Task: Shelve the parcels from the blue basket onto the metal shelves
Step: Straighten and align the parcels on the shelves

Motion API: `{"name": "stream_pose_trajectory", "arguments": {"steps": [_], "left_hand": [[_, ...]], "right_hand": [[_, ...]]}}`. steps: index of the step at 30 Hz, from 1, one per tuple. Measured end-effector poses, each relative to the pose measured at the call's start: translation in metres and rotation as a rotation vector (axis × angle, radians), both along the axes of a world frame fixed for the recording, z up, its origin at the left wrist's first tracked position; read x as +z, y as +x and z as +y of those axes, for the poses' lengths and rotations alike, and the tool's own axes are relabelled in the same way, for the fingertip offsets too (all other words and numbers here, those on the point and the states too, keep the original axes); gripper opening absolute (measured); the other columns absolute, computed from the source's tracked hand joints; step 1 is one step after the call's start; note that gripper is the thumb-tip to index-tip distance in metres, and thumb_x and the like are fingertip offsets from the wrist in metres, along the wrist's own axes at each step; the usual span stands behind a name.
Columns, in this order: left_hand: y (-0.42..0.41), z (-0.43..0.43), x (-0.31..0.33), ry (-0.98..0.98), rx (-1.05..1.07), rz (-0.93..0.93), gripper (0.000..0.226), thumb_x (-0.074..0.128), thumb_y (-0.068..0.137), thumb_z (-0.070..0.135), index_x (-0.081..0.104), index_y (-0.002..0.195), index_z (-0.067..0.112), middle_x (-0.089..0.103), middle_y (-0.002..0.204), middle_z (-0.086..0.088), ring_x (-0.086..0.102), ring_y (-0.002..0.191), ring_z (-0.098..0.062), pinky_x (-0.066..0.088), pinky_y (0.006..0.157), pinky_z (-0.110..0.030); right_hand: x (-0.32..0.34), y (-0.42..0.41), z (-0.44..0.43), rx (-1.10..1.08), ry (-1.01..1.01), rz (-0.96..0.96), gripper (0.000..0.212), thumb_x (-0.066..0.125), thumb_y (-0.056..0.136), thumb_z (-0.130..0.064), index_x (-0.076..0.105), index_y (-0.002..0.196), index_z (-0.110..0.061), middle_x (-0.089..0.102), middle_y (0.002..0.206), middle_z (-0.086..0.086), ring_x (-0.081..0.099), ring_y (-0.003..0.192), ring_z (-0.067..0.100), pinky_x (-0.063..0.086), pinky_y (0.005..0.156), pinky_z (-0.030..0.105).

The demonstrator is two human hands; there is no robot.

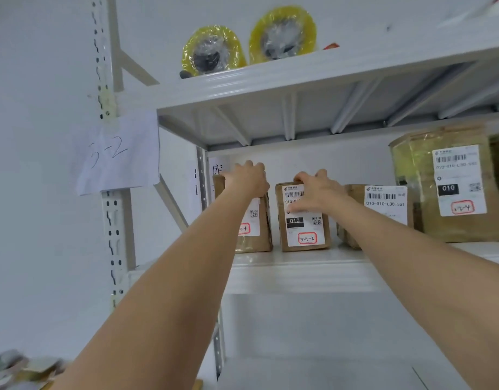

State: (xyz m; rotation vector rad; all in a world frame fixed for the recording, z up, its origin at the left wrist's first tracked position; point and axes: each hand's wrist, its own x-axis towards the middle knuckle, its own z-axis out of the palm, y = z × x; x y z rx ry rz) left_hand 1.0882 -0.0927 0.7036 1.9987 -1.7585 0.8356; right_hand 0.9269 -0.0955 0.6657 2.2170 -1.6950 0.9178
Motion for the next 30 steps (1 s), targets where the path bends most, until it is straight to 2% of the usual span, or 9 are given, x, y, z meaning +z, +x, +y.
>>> {"name": "stream_pose_trajectory", "arguments": {"steps": [5,15,17,19,21,23,26,30], "left_hand": [[0.018,0.003,0.002,-0.038,-0.026,-0.014,0.046,0.038,0.096,0.037,0.039,0.139,0.020,0.046,0.131,-0.009,0.043,0.120,-0.032,0.044,0.088,-0.047],[0.039,0.008,-0.002,-0.043,-0.042,-0.015,0.045,0.032,0.100,0.039,0.038,0.141,0.022,0.044,0.138,-0.007,0.038,0.127,-0.032,0.041,0.093,-0.048],[0.037,0.009,-0.002,-0.036,-0.034,-0.015,0.045,0.030,0.100,0.037,0.038,0.141,0.020,0.044,0.138,-0.008,0.038,0.127,-0.032,0.040,0.093,-0.048],[0.036,0.010,-0.004,-0.041,-0.001,-0.029,0.046,0.032,0.100,0.036,0.037,0.141,0.018,0.045,0.138,-0.009,0.041,0.126,-0.033,0.040,0.093,-0.048],[0.024,0.011,-0.004,-0.077,0.019,-0.067,0.048,0.038,0.097,0.034,0.036,0.142,0.016,0.045,0.138,-0.010,0.043,0.125,-0.032,0.041,0.093,-0.046],[-0.003,0.011,-0.005,-0.146,-0.073,-0.072,0.049,0.044,0.095,0.030,0.037,0.141,0.015,0.045,0.137,-0.010,0.044,0.124,-0.029,0.043,0.092,-0.043],[-0.064,0.013,-0.009,-0.222,-0.333,-0.010,0.046,0.045,0.095,0.025,0.039,0.140,0.018,0.044,0.137,-0.007,0.043,0.125,-0.026,0.043,0.089,-0.040],[-0.143,0.012,-0.018,-0.212,-0.528,-0.055,0.046,0.047,0.095,0.035,0.040,0.138,0.021,0.043,0.137,-0.004,0.040,0.128,-0.023,0.041,0.093,-0.039]], "right_hand": [[-0.007,0.028,-0.004,0.038,-0.003,-0.049,0.074,0.074,0.077,-0.046,0.036,0.139,-0.032,0.037,0.125,0.010,0.057,0.100,0.031,0.045,0.071,0.034],[-0.013,0.054,-0.011,0.038,-0.030,-0.062,0.073,0.072,0.080,-0.043,0.033,0.141,-0.033,0.035,0.127,0.009,0.058,0.100,0.030,0.044,0.070,0.033],[-0.013,0.053,-0.009,0.068,-0.006,-0.063,0.080,0.072,0.081,-0.042,0.026,0.146,-0.033,0.031,0.138,0.011,0.055,0.109,0.032,0.046,0.076,0.035],[-0.012,0.048,-0.006,0.082,-0.006,-0.072,0.089,0.072,0.080,-0.044,0.019,0.150,-0.032,0.019,0.152,0.009,0.042,0.128,0.034,0.042,0.094,0.040],[-0.009,0.036,0.000,0.064,-0.102,-0.071,0.088,0.070,0.082,-0.047,0.019,0.151,-0.029,0.014,0.156,0.006,0.029,0.138,0.030,0.036,0.103,0.041],[-0.006,0.017,0.006,0.050,-0.223,-0.089,0.073,0.063,0.087,-0.043,0.027,0.148,-0.027,0.021,0.154,0.005,0.028,0.138,0.027,0.034,0.104,0.040],[-0.001,-0.023,0.011,-0.014,-0.354,-0.161,0.050,0.050,0.094,-0.029,0.039,0.142,-0.024,0.032,0.148,0.005,0.032,0.134,0.026,0.035,0.103,0.038],[0.004,-0.095,0.014,-0.190,-0.499,-0.213,0.048,0.050,0.093,-0.025,0.041,0.140,-0.020,0.030,0.149,0.009,0.029,0.135,0.028,0.032,0.105,0.039]]}}
